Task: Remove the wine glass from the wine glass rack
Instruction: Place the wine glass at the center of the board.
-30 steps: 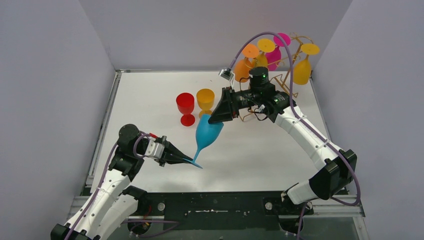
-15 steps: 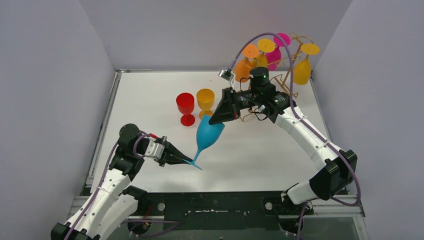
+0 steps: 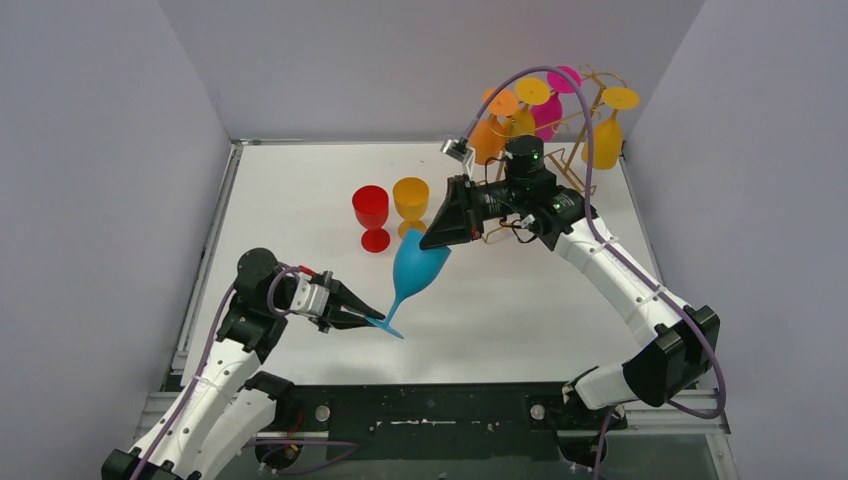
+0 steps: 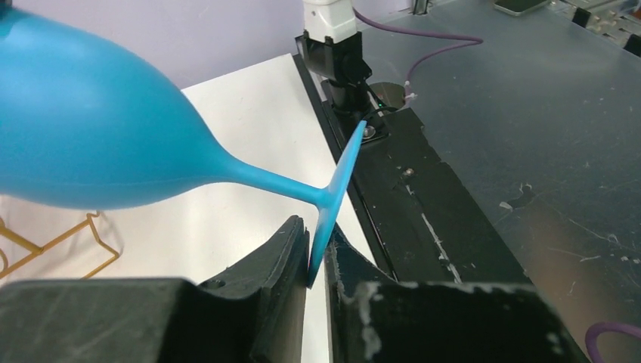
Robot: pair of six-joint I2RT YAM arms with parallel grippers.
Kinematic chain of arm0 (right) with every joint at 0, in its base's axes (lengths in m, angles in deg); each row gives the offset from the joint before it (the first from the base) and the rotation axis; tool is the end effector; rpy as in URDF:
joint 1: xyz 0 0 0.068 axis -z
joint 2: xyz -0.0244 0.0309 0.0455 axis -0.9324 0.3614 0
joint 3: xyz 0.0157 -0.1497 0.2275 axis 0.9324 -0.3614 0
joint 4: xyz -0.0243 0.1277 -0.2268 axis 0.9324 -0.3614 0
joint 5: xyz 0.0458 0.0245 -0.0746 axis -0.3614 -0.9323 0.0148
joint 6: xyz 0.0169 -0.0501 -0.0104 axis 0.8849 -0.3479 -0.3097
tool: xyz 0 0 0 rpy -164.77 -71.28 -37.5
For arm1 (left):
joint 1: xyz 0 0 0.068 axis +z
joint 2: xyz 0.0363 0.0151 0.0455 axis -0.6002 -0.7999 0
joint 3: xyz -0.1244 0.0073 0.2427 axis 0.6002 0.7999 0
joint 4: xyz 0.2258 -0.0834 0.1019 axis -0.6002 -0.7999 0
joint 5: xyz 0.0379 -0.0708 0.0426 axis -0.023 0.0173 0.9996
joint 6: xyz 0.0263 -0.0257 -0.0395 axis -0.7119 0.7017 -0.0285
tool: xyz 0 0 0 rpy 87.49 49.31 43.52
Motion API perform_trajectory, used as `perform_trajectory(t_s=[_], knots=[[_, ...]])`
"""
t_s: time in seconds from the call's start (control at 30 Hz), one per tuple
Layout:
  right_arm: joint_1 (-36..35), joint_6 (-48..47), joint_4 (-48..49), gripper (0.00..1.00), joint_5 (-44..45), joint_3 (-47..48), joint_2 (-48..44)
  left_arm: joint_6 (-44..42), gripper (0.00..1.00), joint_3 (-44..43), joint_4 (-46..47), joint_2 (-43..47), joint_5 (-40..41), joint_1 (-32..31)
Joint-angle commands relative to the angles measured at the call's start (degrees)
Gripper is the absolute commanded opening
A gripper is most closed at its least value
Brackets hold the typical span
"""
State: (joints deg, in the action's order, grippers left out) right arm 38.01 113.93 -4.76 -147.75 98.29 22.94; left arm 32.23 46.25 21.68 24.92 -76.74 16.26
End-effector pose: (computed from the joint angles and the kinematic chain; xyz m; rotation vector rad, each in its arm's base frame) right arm 0.2488 0.1887 0.3959 -1.0323 1.8681 1.9209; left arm 0.1305 -0.0871 0.3035 1.4552 0.9224 -1.2730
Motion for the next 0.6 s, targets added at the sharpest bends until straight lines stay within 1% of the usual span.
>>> perform_trajectory(t_s=[0.0,0.27,0.47,0.57], knots=[[-1.15,-0.99,3.54,0.0,1.14,-0.95,-2.68,-0.06,0.14,-0.99,-0.77,0.63,3.59,0.67],[-1.17,-1.54,3.23,0.0,3.02,-1.5,-2.99,-0.06,0.29,-0.72,-2.05,1.46,3.82,0.82],[-1.18,-2.57,2.35,0.0,4.59,-1.32,-3.44,-0.07,0.33,-0.46,-2.62,2.14,4.23,1.19],[-1.12,-4.25,0.14,0.0,6.03,-0.82,-3.44,-0.5,0.36,-0.41,-3.26,2.4,4.74,1.49]])
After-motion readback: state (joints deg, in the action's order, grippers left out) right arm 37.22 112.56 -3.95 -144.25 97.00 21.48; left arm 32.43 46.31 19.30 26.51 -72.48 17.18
